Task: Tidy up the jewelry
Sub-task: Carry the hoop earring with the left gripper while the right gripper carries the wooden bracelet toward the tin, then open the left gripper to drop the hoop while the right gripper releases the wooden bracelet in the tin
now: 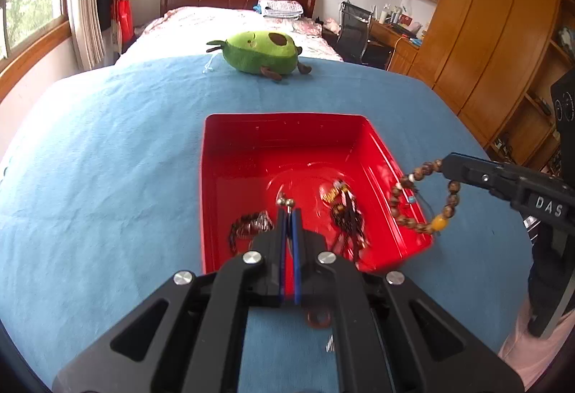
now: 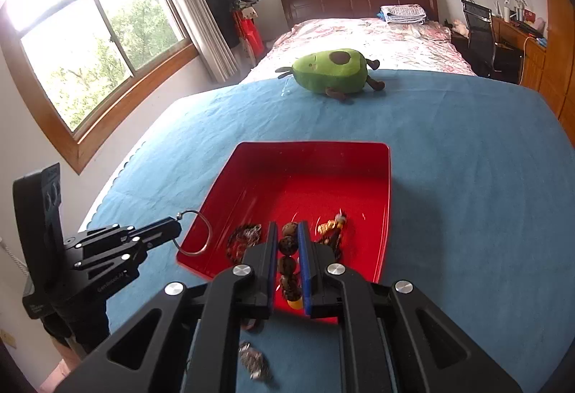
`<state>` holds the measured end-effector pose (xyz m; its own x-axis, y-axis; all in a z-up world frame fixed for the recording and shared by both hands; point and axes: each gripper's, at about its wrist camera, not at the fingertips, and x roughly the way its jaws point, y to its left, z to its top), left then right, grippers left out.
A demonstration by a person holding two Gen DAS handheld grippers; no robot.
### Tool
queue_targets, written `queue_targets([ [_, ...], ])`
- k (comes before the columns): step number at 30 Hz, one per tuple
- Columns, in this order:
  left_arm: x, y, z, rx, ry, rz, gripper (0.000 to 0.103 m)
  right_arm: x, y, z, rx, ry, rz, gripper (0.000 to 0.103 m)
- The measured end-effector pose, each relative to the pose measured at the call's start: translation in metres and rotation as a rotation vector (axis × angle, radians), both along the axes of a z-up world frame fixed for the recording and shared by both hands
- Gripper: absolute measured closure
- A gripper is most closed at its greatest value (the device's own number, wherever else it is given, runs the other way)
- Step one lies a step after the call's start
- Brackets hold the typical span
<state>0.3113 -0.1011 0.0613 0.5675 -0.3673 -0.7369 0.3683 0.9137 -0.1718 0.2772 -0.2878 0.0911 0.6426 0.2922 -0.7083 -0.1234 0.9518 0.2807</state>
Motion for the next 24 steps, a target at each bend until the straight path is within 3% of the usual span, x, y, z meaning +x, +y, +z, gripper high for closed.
queue_targets([
  [8, 0.058, -0.018, -0.036, 0.024, 0.062, 0.007, 0.102, 0.067, 0.010, -0.045, 0.055, 0.063, 0.013, 0.092],
  [12, 0.082, -0.023, -0.048, 0.047, 0.083, 0.020, 0.102, 0.092, 0.015, -0.065, 0.034, 0.105, 0.012, 0.092],
  [24, 0.119, -0.030, -0.072, 0.073, 0.133, 0.041, 0.102, 0.118, 0.003, -0.084, -0.019, 0.153, -0.051, 0.092],
])
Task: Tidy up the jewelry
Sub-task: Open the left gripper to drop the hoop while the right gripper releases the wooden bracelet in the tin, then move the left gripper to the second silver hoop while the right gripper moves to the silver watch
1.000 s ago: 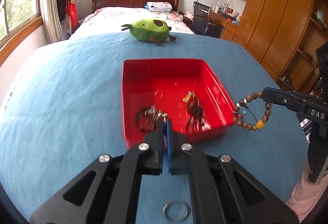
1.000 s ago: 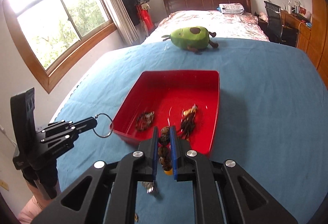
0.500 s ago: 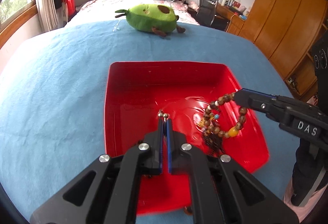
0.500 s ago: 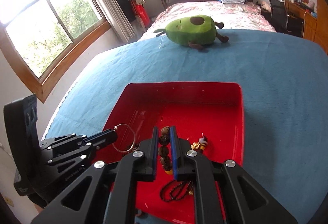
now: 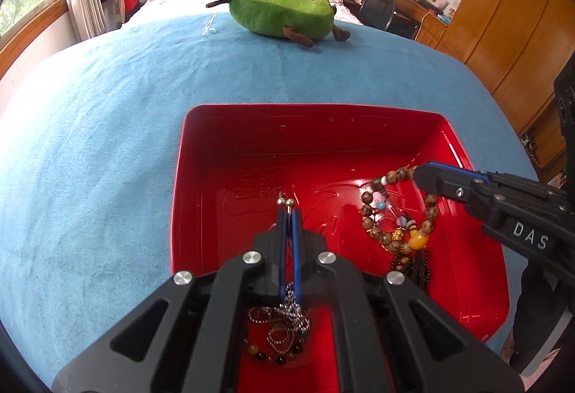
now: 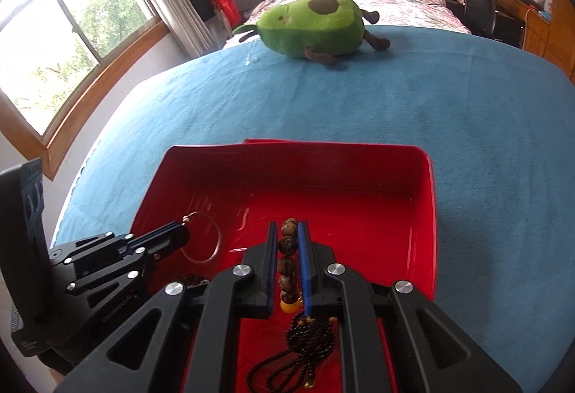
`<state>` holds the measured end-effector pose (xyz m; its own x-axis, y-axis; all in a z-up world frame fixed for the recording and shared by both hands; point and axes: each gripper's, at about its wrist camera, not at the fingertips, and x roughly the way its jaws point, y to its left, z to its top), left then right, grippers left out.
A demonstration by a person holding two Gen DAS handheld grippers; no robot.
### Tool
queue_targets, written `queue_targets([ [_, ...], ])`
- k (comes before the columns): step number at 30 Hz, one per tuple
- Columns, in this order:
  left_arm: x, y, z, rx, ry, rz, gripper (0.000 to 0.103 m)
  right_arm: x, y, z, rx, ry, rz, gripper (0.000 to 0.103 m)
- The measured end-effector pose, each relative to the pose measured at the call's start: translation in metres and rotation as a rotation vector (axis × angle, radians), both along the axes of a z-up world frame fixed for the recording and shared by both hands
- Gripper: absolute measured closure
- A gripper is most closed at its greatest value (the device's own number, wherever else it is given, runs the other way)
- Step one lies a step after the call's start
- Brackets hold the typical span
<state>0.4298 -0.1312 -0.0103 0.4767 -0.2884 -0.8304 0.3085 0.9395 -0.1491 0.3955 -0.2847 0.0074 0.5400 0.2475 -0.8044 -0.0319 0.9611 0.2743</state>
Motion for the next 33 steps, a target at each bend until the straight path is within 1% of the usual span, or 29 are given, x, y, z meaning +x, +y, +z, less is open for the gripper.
queue_targets([
  [3, 0.003, -0.002, -0.007, 0.004, 0.022, -0.004, 0.102, 0.005, -0.003, -0.010, -0.011, 0.037, -0.005, 0.092],
  [5, 0.003, -0.002, -0.010, 0.004, 0.035, -0.008, 0.101, 0.008, -0.005, -0.014, -0.024, 0.044, -0.021, 0.089],
  [6, 0.003, -0.001, -0.010, 0.005, 0.044, -0.008, 0.099, 0.006, -0.006, -0.013, -0.046, 0.038, -0.039, 0.086],
  [7, 0.002, 0.000, -0.009, -0.001, 0.047, -0.006, 0.099, 0.004, -0.007, -0.011, -0.059, 0.028, -0.048, 0.079],
  [9, -0.002, 0.004, -0.002, -0.015, 0.030, -0.012, 0.099, -0.003, -0.009, -0.003, -0.065, 0.006, -0.056, 0.079],
  [11, -0.008, 0.010, 0.009, -0.021, 0.004, 0.002, 0.098, -0.016, -0.011, 0.010, -0.061, -0.028, -0.063, 0.079],
  [13, -0.017, 0.015, 0.021, -0.041, -0.016, 0.007, 0.097, -0.029, -0.011, 0.023, -0.082, -0.067, -0.075, 0.079],
  [14, -0.022, 0.017, 0.027, -0.046, -0.029, 0.012, 0.092, -0.036, -0.011, 0.028, -0.087, -0.081, -0.079, 0.079],
  [15, -0.030, 0.020, 0.036, -0.040, -0.051, 0.022, 0.084, -0.043, -0.011, 0.033, -0.083, -0.091, -0.080, 0.079],
  [16, -0.035, 0.021, 0.041, -0.036, -0.066, 0.028, 0.079, -0.046, -0.010, 0.036, -0.081, -0.096, -0.079, 0.079],
  [17, -0.044, 0.024, 0.048, -0.036, -0.089, 0.035, 0.071, -0.053, -0.010, 0.040, -0.084, -0.103, -0.082, 0.079],
  [18, -0.049, 0.025, 0.052, -0.032, -0.099, 0.040, 0.066, -0.059, -0.009, 0.042, -0.087, -0.109, -0.084, 0.079],
  [20, -0.063, 0.030, 0.060, -0.021, -0.122, 0.064, 0.065, -0.075, -0.007, 0.048, -0.089, -0.123, -0.083, 0.079],
  [23, -0.084, 0.039, 0.066, -0.017, -0.141, 0.086, 0.058, -0.097, -0.005, 0.053, -0.094, -0.142, -0.082, 0.079],
  [27, -0.110, 0.048, 0.070, -0.002, -0.161, 0.096, 0.058, -0.130, -0.001, 0.060, -0.104, -0.166, -0.080, 0.079],
  [29, -0.122, 0.052, 0.072, -0.001, -0.164, 0.102, 0.058, -0.141, 0.003, 0.061, -0.107, -0.169, -0.069, 0.079],
  [33, -0.150, 0.057, 0.069, 0.029, -0.177, 0.089, 0.058, -0.159, 0.010, 0.060, -0.099, -0.162, -0.036, 0.079],
])
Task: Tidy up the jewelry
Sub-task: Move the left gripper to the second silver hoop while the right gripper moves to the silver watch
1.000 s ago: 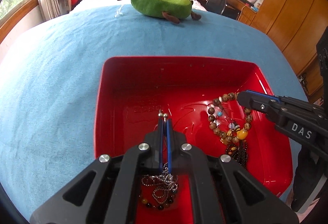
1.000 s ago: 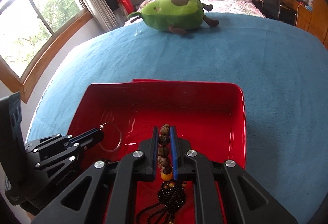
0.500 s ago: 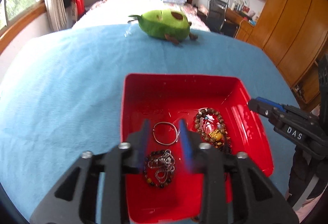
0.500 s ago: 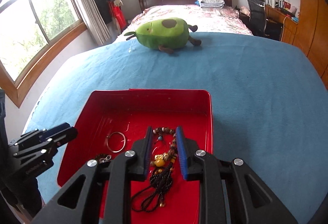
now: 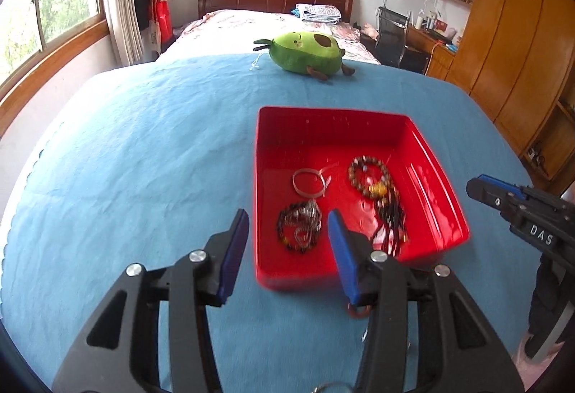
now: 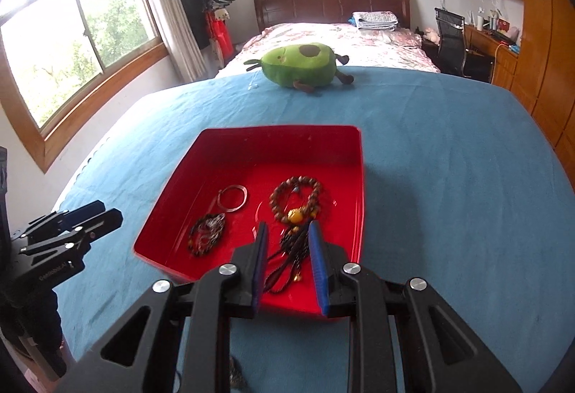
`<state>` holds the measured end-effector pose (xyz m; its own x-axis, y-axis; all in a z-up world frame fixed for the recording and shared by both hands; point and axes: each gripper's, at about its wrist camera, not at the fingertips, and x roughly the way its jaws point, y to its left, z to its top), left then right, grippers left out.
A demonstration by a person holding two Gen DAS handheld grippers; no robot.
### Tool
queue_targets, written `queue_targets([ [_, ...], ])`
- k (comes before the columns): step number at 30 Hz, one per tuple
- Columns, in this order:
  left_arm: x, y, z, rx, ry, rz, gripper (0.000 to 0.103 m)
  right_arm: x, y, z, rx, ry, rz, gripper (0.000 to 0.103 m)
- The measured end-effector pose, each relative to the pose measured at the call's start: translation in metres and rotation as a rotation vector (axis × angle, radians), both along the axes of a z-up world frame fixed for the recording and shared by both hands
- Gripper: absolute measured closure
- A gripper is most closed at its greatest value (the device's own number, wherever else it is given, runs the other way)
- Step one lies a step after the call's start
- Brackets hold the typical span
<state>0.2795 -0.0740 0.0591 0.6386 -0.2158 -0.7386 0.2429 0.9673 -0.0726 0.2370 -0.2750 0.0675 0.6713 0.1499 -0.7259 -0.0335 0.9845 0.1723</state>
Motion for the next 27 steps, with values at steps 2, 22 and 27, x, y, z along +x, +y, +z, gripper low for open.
queue_targets([
  [2, -0.013, 0.003, -0.004, 0.014, 0.008, -0.008, 0.058, -0.010, 0.004, -0.002, -0.004, 0.007, 0.011, 0.079],
  [22, -0.102, 0.024, -0.099, 0.061, 0.181, -0.077, 0.058, -0.077, 0.024, -0.086, 0.104, 0.158, 0.105, 0.079],
  [27, -0.113, 0.027, -0.107, 0.061, 0.187, -0.089, 0.058, -0.085, 0.025, -0.091, 0.114, 0.153, 0.103, 0.079],
])
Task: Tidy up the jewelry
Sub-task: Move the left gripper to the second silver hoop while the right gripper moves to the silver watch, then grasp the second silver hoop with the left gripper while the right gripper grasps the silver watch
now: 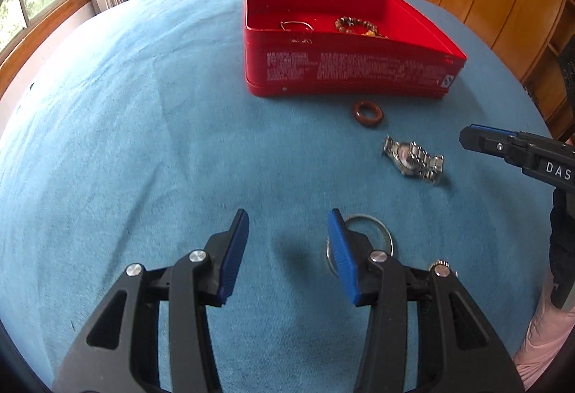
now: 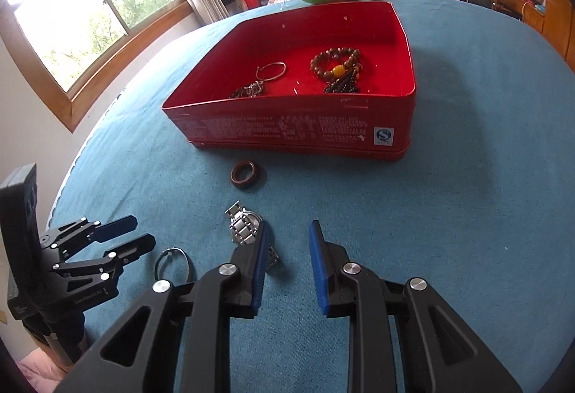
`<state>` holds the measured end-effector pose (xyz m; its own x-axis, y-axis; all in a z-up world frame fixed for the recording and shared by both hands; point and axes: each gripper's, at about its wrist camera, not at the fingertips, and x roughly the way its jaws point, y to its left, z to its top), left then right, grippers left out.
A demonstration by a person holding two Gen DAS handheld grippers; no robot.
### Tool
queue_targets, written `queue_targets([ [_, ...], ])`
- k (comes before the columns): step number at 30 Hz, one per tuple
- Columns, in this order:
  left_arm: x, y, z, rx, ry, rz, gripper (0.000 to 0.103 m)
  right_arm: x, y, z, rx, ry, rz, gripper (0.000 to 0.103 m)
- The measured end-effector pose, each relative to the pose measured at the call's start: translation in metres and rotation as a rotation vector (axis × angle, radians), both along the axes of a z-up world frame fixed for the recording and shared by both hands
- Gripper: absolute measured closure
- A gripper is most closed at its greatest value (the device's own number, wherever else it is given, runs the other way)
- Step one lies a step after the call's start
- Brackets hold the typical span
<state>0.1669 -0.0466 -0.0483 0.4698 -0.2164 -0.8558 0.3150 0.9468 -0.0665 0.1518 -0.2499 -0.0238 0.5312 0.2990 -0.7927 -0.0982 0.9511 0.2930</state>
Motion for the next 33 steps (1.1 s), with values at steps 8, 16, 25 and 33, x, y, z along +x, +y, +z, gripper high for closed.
queue_targets([
  [8, -0.011, 0.001, -0.007, 0.004, 0.003, -0.016, 0.058, -0.004, 0.004, -0.009, 0.009, 0.011, 0.005, 0.079],
  [16, -0.010, -0.005, -0.013, 0.015, 0.006, -0.016, 0.058, -0.004, 0.006, -0.013, 0.006, 0.019, 0.008, 0.079],
  [25, -0.008, -0.007, -0.012, 0.016, 0.001, -0.019, 0.058, -0.001, 0.008, -0.017, -0.002, 0.028, 0.010, 0.079],
  [33, -0.008, -0.009, -0.012, 0.007, 0.001, -0.031, 0.051, 0.001, 0.011, -0.021, -0.010, 0.036, 0.012, 0.079],
])
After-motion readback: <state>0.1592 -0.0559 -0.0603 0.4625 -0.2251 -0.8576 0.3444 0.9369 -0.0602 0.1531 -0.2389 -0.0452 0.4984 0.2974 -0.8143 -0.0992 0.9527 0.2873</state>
